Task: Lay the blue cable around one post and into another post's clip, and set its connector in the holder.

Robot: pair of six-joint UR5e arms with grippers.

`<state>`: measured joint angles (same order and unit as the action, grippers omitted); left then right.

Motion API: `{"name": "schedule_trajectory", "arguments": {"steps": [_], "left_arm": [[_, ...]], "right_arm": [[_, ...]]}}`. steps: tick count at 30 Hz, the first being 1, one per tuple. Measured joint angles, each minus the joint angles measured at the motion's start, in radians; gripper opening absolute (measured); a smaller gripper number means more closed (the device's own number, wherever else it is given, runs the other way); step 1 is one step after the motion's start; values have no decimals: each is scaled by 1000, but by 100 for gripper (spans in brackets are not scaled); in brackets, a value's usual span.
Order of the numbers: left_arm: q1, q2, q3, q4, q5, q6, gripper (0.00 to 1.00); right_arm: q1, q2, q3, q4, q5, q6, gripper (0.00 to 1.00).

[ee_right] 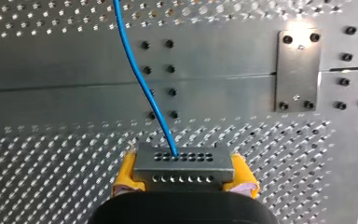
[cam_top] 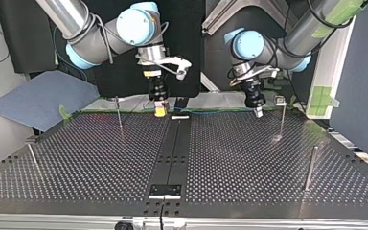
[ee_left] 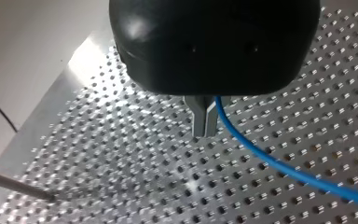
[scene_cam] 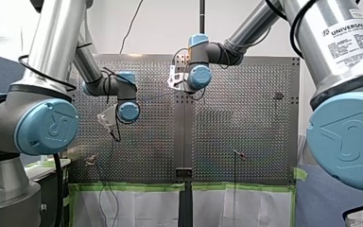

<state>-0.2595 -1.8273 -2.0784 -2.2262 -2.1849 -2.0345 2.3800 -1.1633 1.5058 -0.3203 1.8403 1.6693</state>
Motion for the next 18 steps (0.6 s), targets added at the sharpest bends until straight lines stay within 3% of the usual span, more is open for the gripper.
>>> {"name": "schedule_trajectory", "arguments": {"steps": [7,11,18], "left_arm": [[17,64,5,-59,-3,26,0],[29,97,23,-89,-7,34,0],[55,156,69,-148,-54,31,0]], "right_arm": [[-1,0,-17,-36,-57,-1,0],[4,0,-44,-24,-88,-5,0],[11,1,-101,-3,-145,-8,0]]}}
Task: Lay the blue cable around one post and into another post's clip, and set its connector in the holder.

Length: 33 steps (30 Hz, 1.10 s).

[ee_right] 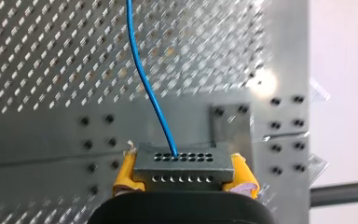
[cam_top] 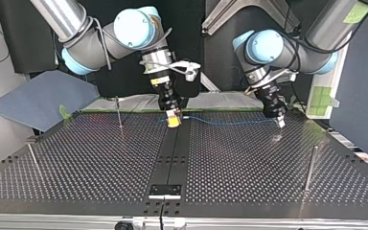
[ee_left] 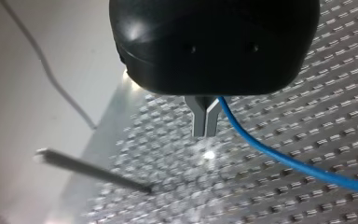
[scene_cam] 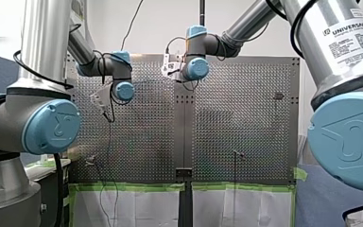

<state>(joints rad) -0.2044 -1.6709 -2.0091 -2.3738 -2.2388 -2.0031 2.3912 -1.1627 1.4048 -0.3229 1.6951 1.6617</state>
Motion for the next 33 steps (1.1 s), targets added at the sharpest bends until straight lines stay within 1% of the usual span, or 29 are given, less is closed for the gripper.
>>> {"name": "schedule_trajectory", "arguments": {"steps": [5,7,11,16,19,23,26,33], "left_arm": [[15,42,13,-43,-41,-18,0],[19,60,15,-60,-52,-22,0],[34,92,30,-92,-60,-24,0],[54,133,67,-134,-63,-26,0],[67,160,90,-160,-64,-34,0],[82,196,112,-196,-65,-52,0],[99,222,124,-221,-60,-63,0],[158,283,142,-244,-10,-108,0]], "right_arm": [[5,0,-42,10,-37,-1,0],[5,0,-58,12,-44,-1,0],[7,1,-95,28,-49,-2,0],[12,1,-139,46,-52,-2,0],[16,1,-164,52,-55,-7,0],[23,1,-184,60,-64,-18,0],[26,2,-193,63,-70,-21,0],[31,2,-211,65,-96,-21,0]]}}
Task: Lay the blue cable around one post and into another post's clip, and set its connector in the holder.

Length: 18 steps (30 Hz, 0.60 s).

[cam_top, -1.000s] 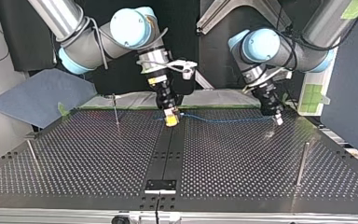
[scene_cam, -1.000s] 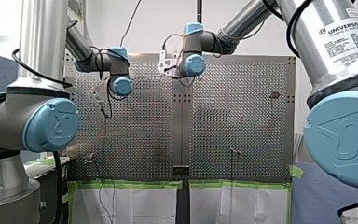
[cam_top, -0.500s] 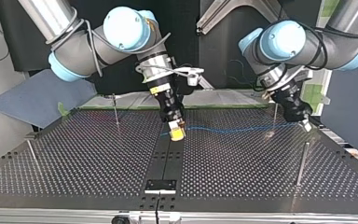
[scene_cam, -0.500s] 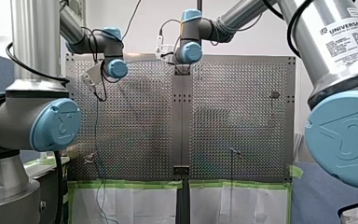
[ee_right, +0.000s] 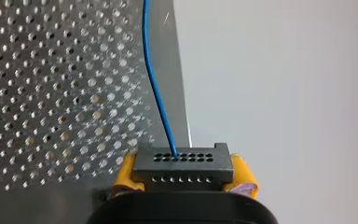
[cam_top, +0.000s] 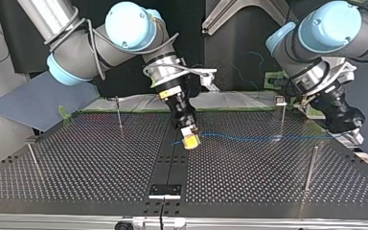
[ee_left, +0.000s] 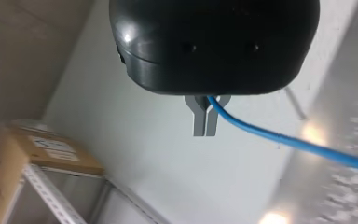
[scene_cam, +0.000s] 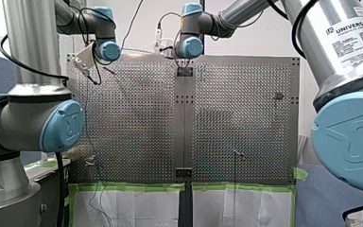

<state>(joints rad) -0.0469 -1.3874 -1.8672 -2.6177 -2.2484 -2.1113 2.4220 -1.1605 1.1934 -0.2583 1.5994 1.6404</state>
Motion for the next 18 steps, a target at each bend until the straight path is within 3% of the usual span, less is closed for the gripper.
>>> {"name": "schedule_trajectory", "arguments": {"steps": [6,18], "left_arm": [[50,26,26,-10,50,-30,0],[148,-47,81,-6,148,-52,0]], "right_arm": [[4,3,-33,1,-18,4,0],[10,62,-125,56,-28,6,0]]}}
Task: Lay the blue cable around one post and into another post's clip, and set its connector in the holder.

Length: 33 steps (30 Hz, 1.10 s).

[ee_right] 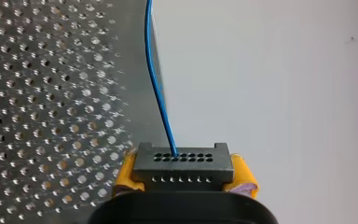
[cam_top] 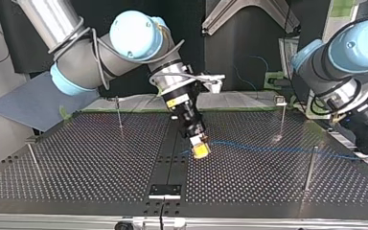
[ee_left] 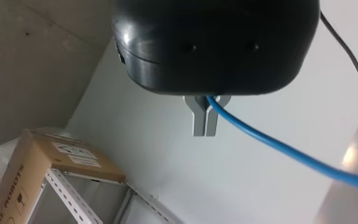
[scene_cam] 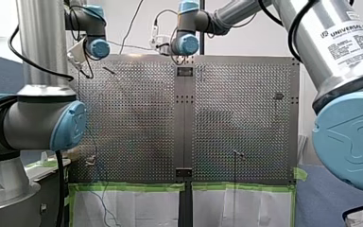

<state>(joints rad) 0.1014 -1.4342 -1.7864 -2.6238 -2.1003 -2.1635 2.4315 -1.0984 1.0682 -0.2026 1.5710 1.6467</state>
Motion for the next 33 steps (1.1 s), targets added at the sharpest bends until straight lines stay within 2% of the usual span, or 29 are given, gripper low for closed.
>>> {"name": "schedule_trajectory", "arguments": {"steps": [6,14,25,33], "left_arm": [[42,-52,23,6,54,-22,0],[60,-112,46,11,114,-31,0],[81,-194,50,37,198,-37,0],[89,-238,49,38,264,-44,0]], "right_arm": [[1,42,-45,23,-4,1,0],[-11,59,-97,37,-2,5,0],[-32,71,-102,45,24,4,0],[-38,95,-102,75,42,-9,0]]}}
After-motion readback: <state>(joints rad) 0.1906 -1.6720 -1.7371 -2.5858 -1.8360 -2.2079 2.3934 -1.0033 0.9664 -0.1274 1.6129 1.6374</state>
